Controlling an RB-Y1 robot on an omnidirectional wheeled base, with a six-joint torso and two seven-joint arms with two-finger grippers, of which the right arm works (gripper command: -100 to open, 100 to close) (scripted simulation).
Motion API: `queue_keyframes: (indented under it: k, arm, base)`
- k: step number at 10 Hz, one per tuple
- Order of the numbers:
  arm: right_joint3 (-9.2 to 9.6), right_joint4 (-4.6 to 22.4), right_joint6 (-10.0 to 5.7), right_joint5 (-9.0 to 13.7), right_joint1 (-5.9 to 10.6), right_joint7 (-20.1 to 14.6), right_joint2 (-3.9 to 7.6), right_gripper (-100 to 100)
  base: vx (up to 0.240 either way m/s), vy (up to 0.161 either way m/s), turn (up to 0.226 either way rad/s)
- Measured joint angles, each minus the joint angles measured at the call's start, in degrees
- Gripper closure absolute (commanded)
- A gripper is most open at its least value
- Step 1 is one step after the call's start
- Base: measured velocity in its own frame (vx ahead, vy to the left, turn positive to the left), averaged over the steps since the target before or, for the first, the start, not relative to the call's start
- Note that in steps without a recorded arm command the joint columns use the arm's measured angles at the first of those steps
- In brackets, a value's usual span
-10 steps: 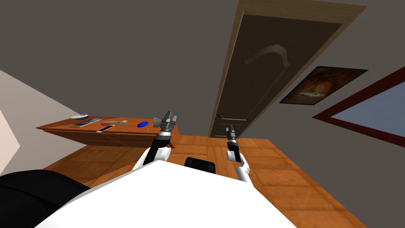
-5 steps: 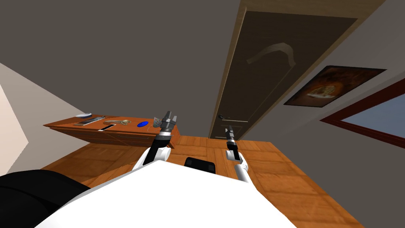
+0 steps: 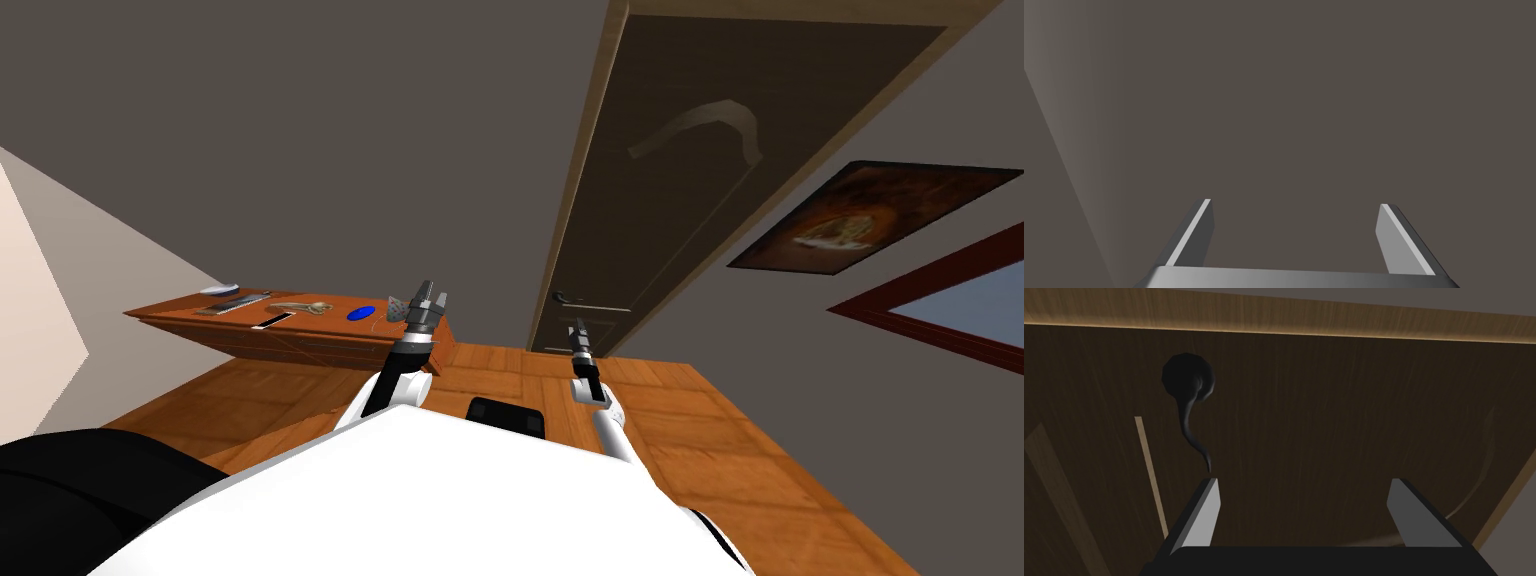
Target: Pull the door open
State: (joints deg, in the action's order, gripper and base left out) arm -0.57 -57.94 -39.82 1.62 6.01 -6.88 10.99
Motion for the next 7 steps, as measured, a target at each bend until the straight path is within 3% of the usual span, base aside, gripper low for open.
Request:
queue_keyframes:
  k: [6,7]
  arm:
    - [0.46,11.71,-1.15,0.46,5.18,0.19,1.18,-100]
    - [0.51,12.56,-1.05,0.5,5.46,0.12,1.4,-100]
  base:
    - [0.068,-0.051,0.053]
    - [0.055,-0.045,0.03]
